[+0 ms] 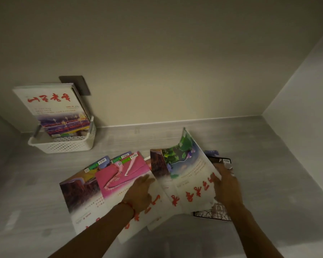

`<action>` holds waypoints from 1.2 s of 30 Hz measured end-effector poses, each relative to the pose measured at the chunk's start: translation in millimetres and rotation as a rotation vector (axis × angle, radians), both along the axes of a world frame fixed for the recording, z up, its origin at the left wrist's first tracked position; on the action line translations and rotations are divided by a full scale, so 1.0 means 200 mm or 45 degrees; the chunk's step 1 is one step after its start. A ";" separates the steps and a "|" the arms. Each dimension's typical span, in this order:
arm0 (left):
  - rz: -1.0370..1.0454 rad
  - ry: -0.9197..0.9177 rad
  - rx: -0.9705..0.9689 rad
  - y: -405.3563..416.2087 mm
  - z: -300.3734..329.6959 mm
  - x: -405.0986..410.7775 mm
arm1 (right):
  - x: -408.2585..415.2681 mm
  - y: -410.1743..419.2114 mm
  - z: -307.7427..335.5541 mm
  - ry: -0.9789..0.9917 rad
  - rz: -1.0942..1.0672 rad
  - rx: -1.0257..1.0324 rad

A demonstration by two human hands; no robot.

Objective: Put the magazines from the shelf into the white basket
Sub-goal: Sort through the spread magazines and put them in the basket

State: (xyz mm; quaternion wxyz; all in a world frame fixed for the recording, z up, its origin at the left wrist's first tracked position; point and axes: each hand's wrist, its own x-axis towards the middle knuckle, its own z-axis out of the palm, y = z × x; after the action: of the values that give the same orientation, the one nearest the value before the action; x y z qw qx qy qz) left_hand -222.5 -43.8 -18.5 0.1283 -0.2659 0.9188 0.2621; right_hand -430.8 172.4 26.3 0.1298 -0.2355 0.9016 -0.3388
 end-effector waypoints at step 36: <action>0.918 1.049 0.650 -1.03 0.65 0.81 | 0.81 -1.40 0.29 -0.055 0.620 -0.294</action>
State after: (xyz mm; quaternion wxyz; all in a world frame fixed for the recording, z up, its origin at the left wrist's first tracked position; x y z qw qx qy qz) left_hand -60.4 -248.9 111.4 -0.2755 -0.3980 0.6527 0.5828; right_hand -268.6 -107.6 84.7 0.1989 -0.4514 0.7708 -0.4031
